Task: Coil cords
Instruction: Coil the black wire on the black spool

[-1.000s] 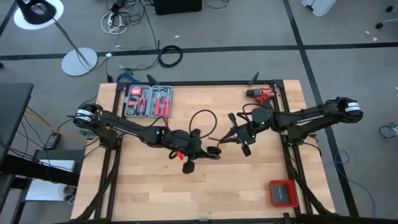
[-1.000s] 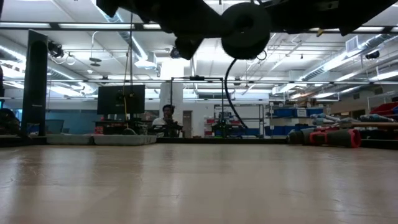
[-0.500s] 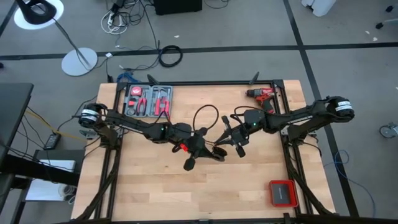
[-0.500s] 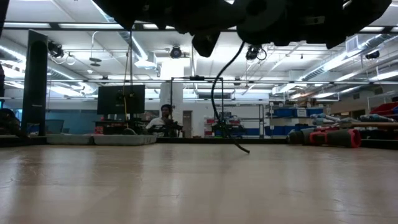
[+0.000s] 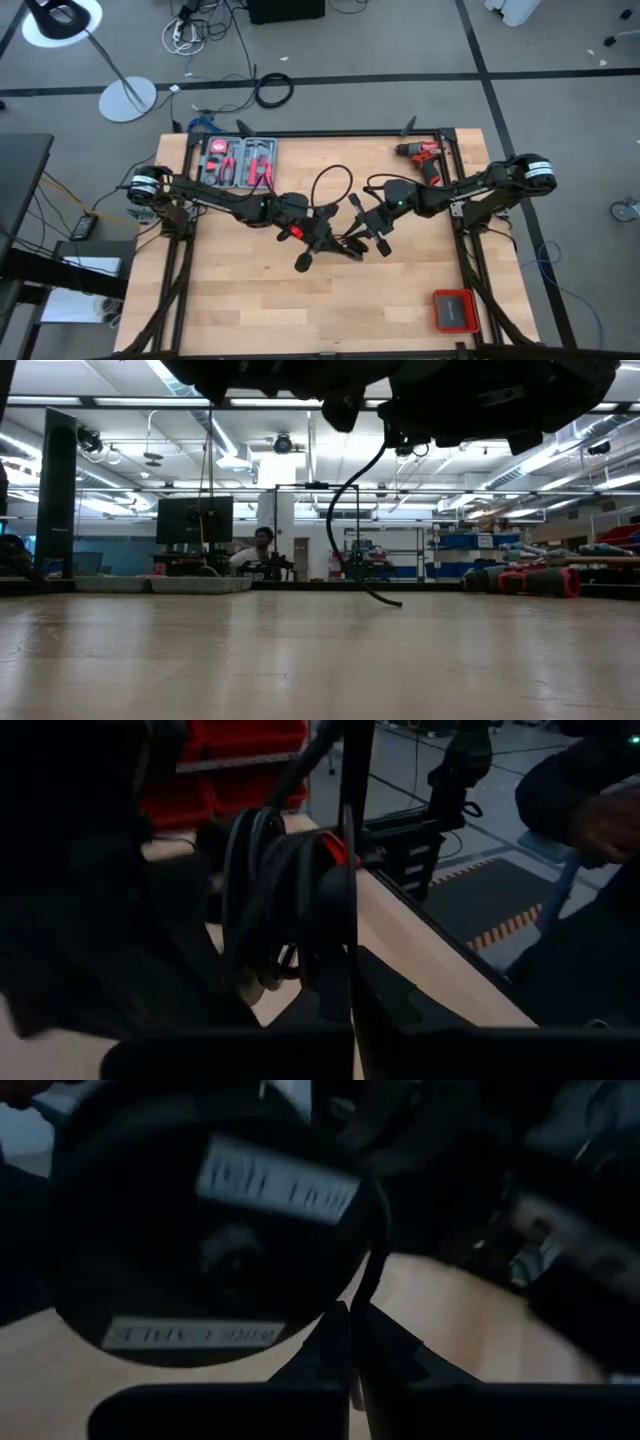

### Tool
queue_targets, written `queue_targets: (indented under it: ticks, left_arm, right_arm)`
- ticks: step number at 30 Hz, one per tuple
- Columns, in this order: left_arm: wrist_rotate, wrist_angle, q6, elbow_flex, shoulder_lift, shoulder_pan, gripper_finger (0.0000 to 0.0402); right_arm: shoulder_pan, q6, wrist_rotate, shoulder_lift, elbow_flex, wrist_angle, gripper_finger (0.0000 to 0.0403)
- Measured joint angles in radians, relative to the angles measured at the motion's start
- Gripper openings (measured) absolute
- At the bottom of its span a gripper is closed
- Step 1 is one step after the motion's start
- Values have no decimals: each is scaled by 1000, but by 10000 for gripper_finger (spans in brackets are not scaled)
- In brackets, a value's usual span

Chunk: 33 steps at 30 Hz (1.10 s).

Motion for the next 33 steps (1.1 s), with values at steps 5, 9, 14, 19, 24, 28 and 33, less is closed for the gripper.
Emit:
queue_targets:
  ticks: [5, 9, 14, 19, 24, 28, 33]
  left_arm:
    - [-13, 11, 49, 26, -1, 0, 0]
    - [-43, -5, 56, 37, -2, 0, 0]
    - [-89, -72, 93, 57, -3, -2, 0]
    - [-116, -64, 125, 57, -5, -13, 0]
    - [-145, -83, 136, 56, -16, -30, 0]
    - [-169, -76, 163, 56, -18, -40, 0]
    - [-196, -61, 178, 56, -18, -40, 0]
  right_arm:
    - [3, 75, -33, 1, 0, -8, 12]
    - [2, 162, -39, 1, -1, -17, 19]
    - [3, 268, -27, 2, -2, -41, 35]
    - [9, 307, -26, 2, -14, -22, 47]
    - [-4, 382, -26, 2, -100, 148, 42]
    - [-3, 432, -8, 1, -150, 232, 40]
    - [18, 448, 13, 1, -154, 229, 40]
